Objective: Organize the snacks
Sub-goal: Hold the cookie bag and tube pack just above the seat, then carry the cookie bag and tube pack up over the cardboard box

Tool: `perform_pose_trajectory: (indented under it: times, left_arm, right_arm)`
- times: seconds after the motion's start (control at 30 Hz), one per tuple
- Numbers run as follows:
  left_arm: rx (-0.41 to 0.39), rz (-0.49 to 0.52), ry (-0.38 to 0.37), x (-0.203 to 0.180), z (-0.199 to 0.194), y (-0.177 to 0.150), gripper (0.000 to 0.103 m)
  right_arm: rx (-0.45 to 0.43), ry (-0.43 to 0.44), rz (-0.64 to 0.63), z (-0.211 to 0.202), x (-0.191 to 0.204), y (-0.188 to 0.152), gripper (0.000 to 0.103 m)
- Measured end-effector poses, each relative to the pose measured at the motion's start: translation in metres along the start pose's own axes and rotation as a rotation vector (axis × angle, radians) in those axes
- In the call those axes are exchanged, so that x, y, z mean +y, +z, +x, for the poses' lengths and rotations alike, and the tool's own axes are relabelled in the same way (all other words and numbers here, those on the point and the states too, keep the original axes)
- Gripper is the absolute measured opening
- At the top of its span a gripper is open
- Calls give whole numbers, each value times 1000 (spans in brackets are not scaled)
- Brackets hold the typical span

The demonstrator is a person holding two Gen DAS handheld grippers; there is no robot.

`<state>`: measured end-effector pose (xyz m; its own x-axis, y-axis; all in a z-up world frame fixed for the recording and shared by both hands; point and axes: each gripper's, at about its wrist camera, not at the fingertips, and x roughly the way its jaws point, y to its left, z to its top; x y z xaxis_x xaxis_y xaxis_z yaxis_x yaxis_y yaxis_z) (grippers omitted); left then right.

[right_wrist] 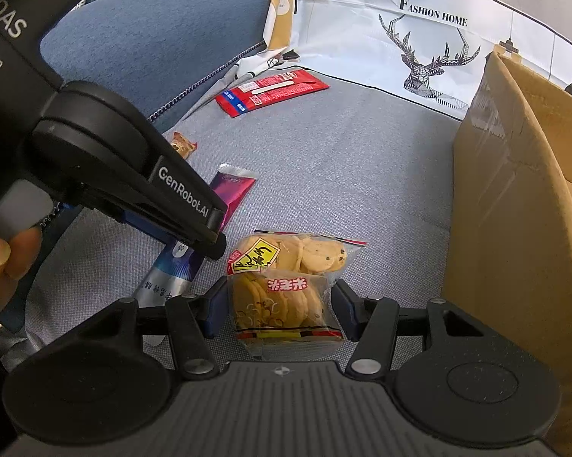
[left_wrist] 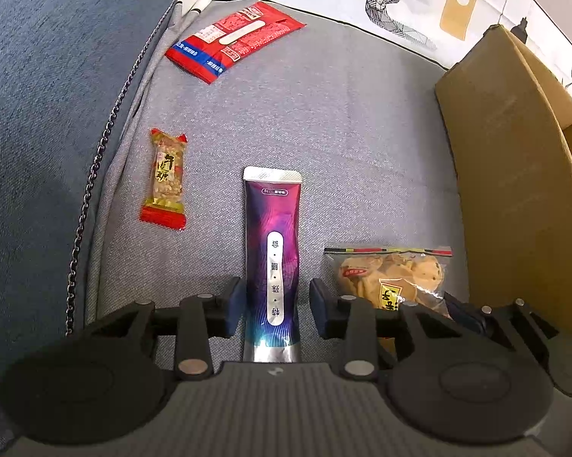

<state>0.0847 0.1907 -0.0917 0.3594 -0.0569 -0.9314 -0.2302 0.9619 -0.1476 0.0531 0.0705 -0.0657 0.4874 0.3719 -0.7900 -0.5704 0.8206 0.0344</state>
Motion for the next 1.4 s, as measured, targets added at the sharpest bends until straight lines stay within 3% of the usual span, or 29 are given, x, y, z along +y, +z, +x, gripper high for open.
perform_pose_trajectory:
  times: [0.27, 0.47, 0.6, 0.83, 1.03, 1.1, 1.17, 1.23, 1.3, 1.4]
  left_arm:
    - [-3, 28, 18, -4, 1, 0, 41]
    - [-22, 41, 37, -4, 0, 2, 26]
    - [-57, 9, 20, 0, -6, 4, 25]
    - [-155, -29, -60, 1, -22, 11, 25]
    - [-245, -54, -85, -2, -37, 16, 23]
    - [-274, -72, -100, -1, -43, 18, 19]
    - [-312, -92, -119, 0, -49, 20, 8]
    - [-342, -106, -132, 1, -55, 22, 8]
    - [-340, -107, -130, 0, -56, 23, 8]
    - [-260, -147, -85, 7, -43, 28, 12]
  right_arm:
    - [-3, -1, -7, 0, 0, -1, 58]
    - [-16, -7, -10, -2, 2, 0, 55]
    - [-42, -20, -11, -8, 1, 1, 54]
    - [-91, -27, -1, -17, -2, 5, 53]
    - [-155, -24, 2, -36, -3, 12, 53]
    - [-181, -24, -5, -44, -3, 15, 53]
    - [-206, -22, -5, -51, -5, 17, 53]
    - [-237, -23, -10, -60, -6, 18, 53]
    - [-263, -23, -20, -68, -8, 20, 53]
    - [-300, -17, -38, -79, -12, 19, 53]
